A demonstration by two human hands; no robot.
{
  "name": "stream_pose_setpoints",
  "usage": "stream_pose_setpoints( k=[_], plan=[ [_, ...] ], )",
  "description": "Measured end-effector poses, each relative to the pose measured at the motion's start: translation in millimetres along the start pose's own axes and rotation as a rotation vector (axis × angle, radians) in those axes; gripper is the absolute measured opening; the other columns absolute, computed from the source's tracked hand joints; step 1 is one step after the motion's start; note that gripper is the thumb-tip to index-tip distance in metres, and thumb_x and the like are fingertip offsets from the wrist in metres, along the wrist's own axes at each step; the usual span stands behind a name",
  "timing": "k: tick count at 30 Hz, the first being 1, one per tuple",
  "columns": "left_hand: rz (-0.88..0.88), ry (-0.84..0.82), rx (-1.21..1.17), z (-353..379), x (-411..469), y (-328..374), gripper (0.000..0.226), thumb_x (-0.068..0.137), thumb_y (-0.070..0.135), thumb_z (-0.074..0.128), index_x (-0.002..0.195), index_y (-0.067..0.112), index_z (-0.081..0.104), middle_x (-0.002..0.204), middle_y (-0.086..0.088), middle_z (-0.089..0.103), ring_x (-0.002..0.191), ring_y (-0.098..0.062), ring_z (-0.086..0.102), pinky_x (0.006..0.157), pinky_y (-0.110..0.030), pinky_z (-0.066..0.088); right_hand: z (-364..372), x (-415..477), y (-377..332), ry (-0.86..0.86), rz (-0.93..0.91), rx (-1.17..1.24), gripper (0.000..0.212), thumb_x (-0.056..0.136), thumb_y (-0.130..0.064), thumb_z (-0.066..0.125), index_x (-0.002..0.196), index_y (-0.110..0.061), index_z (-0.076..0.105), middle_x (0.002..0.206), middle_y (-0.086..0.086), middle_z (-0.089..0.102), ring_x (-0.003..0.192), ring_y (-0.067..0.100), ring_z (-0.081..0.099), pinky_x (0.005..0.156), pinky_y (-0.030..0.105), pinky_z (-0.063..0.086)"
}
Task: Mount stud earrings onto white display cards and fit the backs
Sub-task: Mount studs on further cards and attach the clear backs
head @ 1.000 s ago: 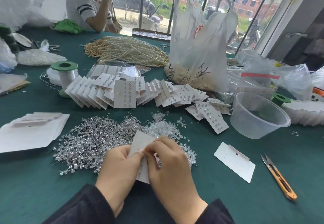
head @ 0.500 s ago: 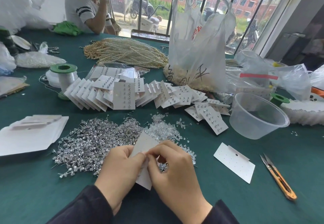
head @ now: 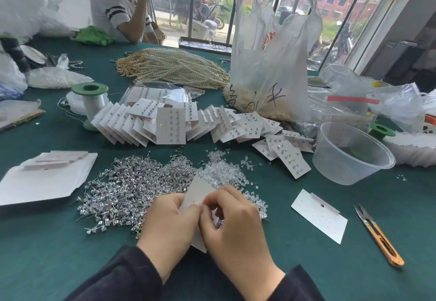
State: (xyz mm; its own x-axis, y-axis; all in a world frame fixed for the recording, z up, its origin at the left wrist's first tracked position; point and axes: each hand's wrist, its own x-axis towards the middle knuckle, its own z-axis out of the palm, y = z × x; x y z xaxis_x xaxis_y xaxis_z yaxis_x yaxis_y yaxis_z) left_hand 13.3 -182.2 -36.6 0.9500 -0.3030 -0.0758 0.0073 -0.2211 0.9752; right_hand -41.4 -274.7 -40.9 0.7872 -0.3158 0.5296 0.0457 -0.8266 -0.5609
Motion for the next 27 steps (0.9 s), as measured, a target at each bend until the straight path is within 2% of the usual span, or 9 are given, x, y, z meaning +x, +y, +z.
stream_pose_setpoints(
  k=[3,5,8,11,15,20,23,25,27],
  plan=[
    [0.005,0.003,-0.004,1,-1,-2,0.025,0.079,0.002,0.057,0.055,0.004,0.063,0.052,-0.008,0.063,0.053,-0.020,0.054,0.053,-0.035,0.044,0,1,0,0.001,-0.017,-0.028,0.009,0.073,-0.012,0.059,0.065,-0.016,0.057,0.067,-0.006,0.053,0.059,0.008,0.047,0.056,0.022,0.039],
    [0.000,-0.003,-0.033,2,0,-4,0.025,0.078,0.005,0.058,0.054,0.003,0.062,0.051,-0.005,0.060,0.053,-0.019,0.051,0.054,-0.031,0.041,0,1,-1,-0.007,-0.027,-0.041,0.008,0.072,-0.011,0.059,0.065,-0.015,0.057,0.068,-0.005,0.053,0.059,0.008,0.047,0.057,0.018,0.037],
    [0.000,-0.007,-0.052,1,0,-4,0.024,0.072,0.017,0.057,0.054,0.003,0.060,0.053,-0.008,0.057,0.055,-0.020,0.050,0.057,-0.034,0.040,0,0,-1,-0.023,-0.025,-0.043,0.009,0.073,-0.010,0.060,0.066,-0.014,0.057,0.069,-0.004,0.054,0.059,0.008,0.045,0.058,0.015,0.034],
    [-0.018,-0.002,-0.062,1,1,-6,0.026,0.079,0.005,0.057,0.053,0.001,0.058,0.055,-0.009,0.055,0.057,-0.020,0.048,0.058,-0.034,0.038,-1,0,1,-0.038,-0.028,-0.011,0.010,0.076,-0.007,0.061,0.067,-0.012,0.059,0.070,-0.003,0.055,0.061,0.008,0.045,0.059,0.014,0.034],
    [-0.026,0.017,-0.148,2,-3,0,0.032,0.063,0.023,0.056,0.067,-0.008,0.060,0.064,-0.016,0.059,0.063,-0.020,0.051,0.061,-0.037,0.041,-2,1,-3,-0.001,-0.088,-0.043,0.011,0.078,-0.007,0.057,0.068,-0.009,0.060,0.072,0.000,0.057,0.064,0.014,0.052,0.063,0.014,0.035],
    [0.068,0.047,-0.120,-2,-4,9,0.016,0.081,0.008,0.060,0.067,0.004,0.067,0.073,-0.018,0.070,0.069,-0.035,0.063,0.068,-0.048,0.052,-4,3,-6,0.111,-0.144,-0.020,0.018,0.083,-0.011,0.047,0.073,-0.005,0.061,0.076,0.006,0.058,0.069,0.019,0.055,0.069,0.014,0.040],
    [0.151,-0.073,-0.134,-2,-5,14,0.020,0.084,0.024,0.063,0.074,0.007,0.069,0.080,-0.021,0.070,0.071,-0.031,0.063,0.073,-0.051,0.051,-8,6,-1,0.168,-0.128,0.005,0.013,0.085,-0.006,0.052,0.075,-0.004,0.059,0.078,0.006,0.056,0.070,0.018,0.052,0.069,0.019,0.042],
    [0.118,-0.192,-0.233,-2,-5,17,0.031,0.079,0.040,0.062,0.081,0.011,0.071,0.083,-0.018,0.071,0.073,-0.026,0.063,0.073,-0.043,0.053,-14,10,3,0.202,-0.094,0.001,0.007,0.082,-0.001,0.057,0.077,-0.004,0.059,0.078,0.003,0.054,0.070,0.017,0.052,0.069,0.018,0.041],
    [0.071,-0.201,-0.334,-6,-2,19,0.027,0.077,0.037,0.055,0.086,0.018,0.071,0.074,-0.006,0.072,0.068,-0.016,0.065,0.064,-0.027,0.055,-21,13,9,0.242,-0.042,-0.003,0.010,0.081,0.003,0.060,0.079,-0.007,0.058,0.078,0.000,0.053,0.069,0.013,0.051,0.068,0.013,0.039]
  ],
)
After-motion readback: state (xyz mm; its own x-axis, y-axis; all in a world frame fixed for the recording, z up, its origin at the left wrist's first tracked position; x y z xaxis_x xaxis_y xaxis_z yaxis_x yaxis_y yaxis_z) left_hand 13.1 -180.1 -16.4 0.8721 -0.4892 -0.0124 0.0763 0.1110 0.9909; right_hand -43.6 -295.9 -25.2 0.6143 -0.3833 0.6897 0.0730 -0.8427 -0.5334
